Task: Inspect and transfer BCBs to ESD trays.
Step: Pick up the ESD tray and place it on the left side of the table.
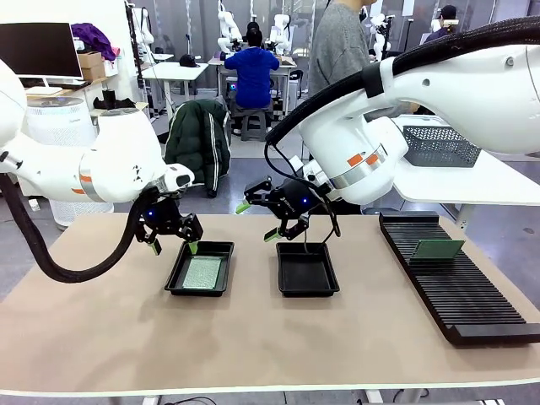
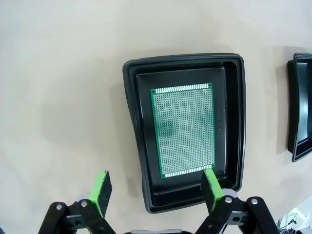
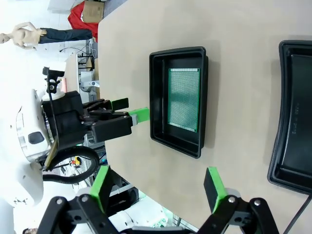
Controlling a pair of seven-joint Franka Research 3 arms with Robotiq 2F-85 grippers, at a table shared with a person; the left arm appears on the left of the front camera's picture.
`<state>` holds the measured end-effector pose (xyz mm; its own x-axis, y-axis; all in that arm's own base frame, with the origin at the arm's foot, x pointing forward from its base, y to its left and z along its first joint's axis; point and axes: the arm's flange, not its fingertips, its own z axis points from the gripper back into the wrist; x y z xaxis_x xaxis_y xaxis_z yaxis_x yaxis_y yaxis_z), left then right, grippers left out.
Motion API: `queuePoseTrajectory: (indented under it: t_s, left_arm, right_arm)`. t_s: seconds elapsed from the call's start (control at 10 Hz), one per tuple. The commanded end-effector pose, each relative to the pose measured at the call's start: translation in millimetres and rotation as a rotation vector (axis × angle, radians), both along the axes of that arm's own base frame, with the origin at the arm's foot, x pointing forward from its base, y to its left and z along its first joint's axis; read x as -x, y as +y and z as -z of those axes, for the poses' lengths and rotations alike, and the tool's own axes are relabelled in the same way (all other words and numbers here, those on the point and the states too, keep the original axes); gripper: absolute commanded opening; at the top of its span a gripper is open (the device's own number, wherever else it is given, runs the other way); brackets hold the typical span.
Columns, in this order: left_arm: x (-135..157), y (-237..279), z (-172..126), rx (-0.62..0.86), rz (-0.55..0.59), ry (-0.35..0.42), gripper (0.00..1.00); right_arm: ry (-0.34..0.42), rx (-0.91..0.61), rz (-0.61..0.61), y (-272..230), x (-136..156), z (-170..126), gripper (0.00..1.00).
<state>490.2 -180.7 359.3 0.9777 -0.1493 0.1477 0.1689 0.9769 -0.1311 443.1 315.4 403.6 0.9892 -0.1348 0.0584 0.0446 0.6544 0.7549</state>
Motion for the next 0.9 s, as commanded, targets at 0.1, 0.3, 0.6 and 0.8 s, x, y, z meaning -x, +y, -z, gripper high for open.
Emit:
queuePoseTrajectory:
  t_s: [0.1, 0.3, 0.6, 0.8]
  left_arm:
    - [-9.6, -9.9, 4.3, -0.011, -0.011, -0.015, 0.98]
    - [-16.5, -7.8, 14.9, -0.026, -0.031, -0.008, 0.98]
    - [-21.3, -2.8, 28.5, -0.025, -0.045, 0.018, 0.98]
    - [-20.3, -0.9, 29.3, -0.031, -0.055, 0.039, 0.98]
  right_arm:
    - [0.003, 0.009, 0.021, 2.5, 0.7, -2.1, 1.0]
    - [0.003, 0.009, 0.021, 2.5, 0.7, -2.1, 1.0]
    - [0.003, 0.009, 0.021, 2.5, 0.7, -2.1, 1.0]
    - [0.003, 0.009, 0.021, 2.5, 0.7, -2.1, 1.0]
